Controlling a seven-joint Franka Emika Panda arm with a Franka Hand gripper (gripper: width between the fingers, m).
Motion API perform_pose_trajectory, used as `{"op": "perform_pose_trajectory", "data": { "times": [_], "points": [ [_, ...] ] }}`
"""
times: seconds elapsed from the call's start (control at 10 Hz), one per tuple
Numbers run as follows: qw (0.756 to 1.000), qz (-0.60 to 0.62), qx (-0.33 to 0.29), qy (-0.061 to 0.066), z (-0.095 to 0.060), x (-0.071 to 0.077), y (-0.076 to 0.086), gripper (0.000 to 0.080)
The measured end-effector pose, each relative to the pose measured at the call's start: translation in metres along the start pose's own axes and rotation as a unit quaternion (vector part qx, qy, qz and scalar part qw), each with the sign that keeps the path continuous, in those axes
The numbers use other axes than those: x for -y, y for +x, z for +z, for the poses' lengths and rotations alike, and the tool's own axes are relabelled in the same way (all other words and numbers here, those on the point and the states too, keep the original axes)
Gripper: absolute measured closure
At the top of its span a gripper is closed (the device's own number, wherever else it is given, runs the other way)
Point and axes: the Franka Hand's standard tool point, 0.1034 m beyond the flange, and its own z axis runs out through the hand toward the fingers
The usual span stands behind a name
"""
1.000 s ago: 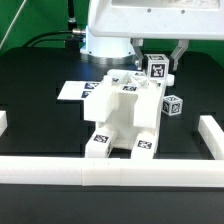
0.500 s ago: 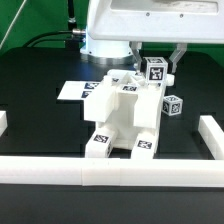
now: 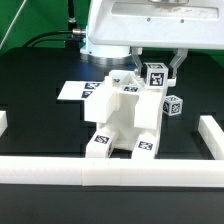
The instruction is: Assemble chair
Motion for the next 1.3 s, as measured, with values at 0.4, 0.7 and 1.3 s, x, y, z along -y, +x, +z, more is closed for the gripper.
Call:
{"op": "perform_pose_trajectory", "data": {
  "times": [0.4,0.7,1.3],
  "points": [
    [1.000,0.000,-0.001,0.000,-0.0002,-0.0002,0.0005,0.0515],
    [1.000,0.006,-0.001,0.000,-0.0002,-0.0001,0.0005,0.0515],
    [0.992,0.126,-0.002,0.002,-0.0003,-0.0003,0.0007,0.0515]
  ]
}}
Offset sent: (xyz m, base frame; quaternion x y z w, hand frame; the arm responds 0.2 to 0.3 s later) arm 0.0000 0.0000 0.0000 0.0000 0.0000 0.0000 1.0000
